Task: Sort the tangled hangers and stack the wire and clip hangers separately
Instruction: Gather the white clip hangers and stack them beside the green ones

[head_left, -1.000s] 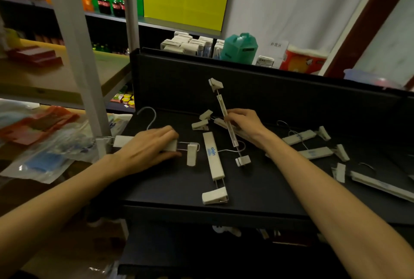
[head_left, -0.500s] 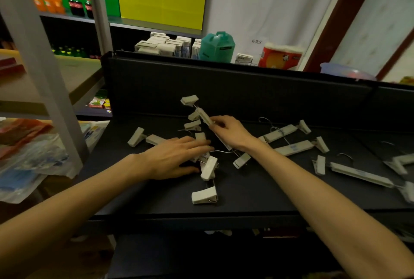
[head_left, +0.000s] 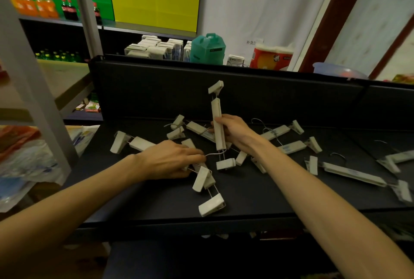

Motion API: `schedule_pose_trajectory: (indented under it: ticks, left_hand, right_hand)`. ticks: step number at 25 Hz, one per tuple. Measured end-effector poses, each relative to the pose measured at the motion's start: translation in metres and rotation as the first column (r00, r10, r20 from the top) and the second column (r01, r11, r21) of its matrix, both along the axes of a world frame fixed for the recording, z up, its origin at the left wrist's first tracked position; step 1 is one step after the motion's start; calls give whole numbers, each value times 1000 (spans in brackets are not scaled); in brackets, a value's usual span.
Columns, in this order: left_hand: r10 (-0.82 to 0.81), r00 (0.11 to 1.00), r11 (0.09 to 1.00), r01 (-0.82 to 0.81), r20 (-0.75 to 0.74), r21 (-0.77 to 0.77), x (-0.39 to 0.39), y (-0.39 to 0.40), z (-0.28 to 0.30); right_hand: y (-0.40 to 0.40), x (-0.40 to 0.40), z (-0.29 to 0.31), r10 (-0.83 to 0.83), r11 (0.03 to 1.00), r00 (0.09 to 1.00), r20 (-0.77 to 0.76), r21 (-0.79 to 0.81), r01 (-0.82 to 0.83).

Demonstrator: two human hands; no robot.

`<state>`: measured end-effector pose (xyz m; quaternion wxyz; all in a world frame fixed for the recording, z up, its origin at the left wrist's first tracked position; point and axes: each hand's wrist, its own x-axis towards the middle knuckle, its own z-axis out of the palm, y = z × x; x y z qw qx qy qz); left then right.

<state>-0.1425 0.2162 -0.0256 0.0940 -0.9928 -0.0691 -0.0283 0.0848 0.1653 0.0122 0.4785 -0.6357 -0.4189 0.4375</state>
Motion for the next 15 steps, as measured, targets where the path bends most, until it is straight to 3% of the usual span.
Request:
schedule_pose_trajectory:
  ticks: [3, 6, 12, 15]
  left_hand:
    - [-29, 999, 998, 27, 29, 51, 2, -6, 1]
    - [-27, 994, 997, 19, 101, 78, -7, -10, 0]
    - [-157, 943, 971, 93, 294, 219, -29, -15, 2]
    - [-176, 916, 966, 90, 361, 244, -38, -15, 1]
  right_hand:
    - [-2, -2, -2, 70, 997, 991, 113, -19, -69]
    - [-4, -7, -4, 48, 999, 998, 41, -16, -47]
    - [-4, -21, 1, -13, 997, 967, -256, -79, -8]
    - [-5, -25, 4, 67, 994, 867, -494, -44, -102]
